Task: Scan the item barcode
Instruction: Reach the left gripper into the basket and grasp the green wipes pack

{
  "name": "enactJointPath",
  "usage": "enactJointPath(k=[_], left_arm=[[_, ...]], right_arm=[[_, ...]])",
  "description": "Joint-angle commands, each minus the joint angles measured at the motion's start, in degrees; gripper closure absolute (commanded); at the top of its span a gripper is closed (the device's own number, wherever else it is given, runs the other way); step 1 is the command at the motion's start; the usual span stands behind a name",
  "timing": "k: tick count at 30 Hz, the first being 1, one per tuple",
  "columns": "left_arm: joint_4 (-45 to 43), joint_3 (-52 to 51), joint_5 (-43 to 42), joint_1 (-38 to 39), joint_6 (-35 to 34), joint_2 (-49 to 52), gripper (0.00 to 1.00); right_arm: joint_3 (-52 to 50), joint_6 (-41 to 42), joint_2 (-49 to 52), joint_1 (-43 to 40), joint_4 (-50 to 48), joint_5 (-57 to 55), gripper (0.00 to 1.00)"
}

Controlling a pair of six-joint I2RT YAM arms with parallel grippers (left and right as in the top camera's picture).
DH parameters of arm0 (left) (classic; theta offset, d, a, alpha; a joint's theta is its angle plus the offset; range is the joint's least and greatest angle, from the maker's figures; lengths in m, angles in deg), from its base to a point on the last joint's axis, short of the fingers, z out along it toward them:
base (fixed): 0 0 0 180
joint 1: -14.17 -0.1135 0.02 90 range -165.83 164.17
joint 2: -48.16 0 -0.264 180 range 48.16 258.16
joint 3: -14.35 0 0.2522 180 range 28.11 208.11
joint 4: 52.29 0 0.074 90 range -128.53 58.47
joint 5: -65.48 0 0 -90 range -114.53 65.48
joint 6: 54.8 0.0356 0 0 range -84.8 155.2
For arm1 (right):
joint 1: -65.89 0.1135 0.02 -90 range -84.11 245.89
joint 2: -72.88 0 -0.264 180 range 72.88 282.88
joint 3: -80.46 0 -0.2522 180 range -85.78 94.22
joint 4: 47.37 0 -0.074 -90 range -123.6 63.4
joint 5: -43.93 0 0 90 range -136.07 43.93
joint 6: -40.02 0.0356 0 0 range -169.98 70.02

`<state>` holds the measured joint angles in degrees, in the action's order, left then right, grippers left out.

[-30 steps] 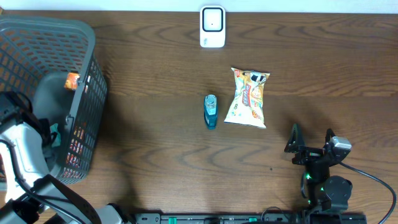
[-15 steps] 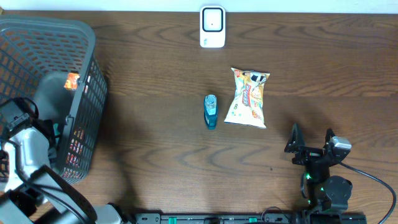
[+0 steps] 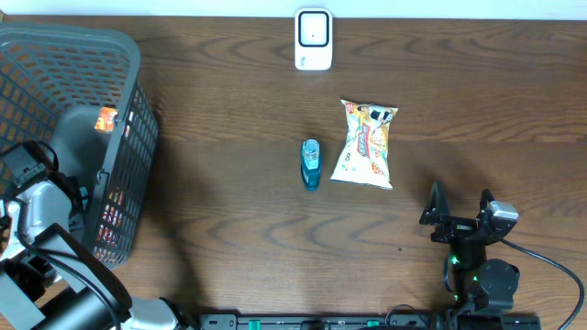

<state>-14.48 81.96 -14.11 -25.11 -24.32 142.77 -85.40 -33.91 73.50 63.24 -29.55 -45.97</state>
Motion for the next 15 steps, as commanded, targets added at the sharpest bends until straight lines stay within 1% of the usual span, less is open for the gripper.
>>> enactJointPath(k=[1,5,8,15], left_arm=[[1.11,0.50,-5.07,-0.24,1.46,-1.55,0.93],[1.09,2.40,-13.18,-0.24,1.42,-7.63,0.93],[1.09,3.67,-16.94,-0.24,1.66,-13.81,0.93],[0.00,4.59,-17.49,-0.22,3.76,-32.98,0.93]], right_arm=[[-0.07,-0.46,-0.31,0.28,0.24,-0.61,0.01],[-0.07,-0.46,-0.31,0.28,0.24,-0.61,0.01],[-0.07,-0.46,-0.31,0.28,0.24,-0.61,0.01],[-0.07,-0.46,-0.31,0.28,0.24,-0.61,0.01]])
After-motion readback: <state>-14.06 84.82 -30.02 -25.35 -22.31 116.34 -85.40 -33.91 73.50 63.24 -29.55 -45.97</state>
